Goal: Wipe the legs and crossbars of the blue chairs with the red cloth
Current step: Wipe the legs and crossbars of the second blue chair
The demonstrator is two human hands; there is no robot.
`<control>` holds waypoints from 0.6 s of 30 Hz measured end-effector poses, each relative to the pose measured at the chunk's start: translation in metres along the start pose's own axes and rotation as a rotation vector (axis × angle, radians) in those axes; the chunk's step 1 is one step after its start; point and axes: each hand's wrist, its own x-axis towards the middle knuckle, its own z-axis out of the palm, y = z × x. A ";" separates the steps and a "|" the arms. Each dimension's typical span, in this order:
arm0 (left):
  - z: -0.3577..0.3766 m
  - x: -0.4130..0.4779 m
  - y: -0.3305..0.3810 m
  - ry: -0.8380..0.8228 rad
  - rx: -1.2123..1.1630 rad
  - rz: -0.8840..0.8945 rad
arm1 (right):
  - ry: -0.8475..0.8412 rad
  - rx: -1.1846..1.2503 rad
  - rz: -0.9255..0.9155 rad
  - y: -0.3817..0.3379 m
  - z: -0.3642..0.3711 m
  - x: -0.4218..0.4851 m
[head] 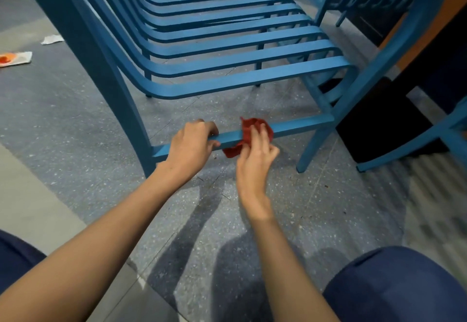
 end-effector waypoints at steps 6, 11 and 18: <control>0.002 -0.003 0.002 0.036 0.041 0.006 | -0.060 -0.068 -0.253 0.024 -0.010 0.005; 0.002 -0.006 0.005 0.056 0.043 0.025 | 0.031 -0.110 -0.136 0.046 -0.043 0.041; 0.002 -0.005 0.004 0.062 0.035 0.014 | 0.171 -0.207 0.009 0.070 -0.077 0.091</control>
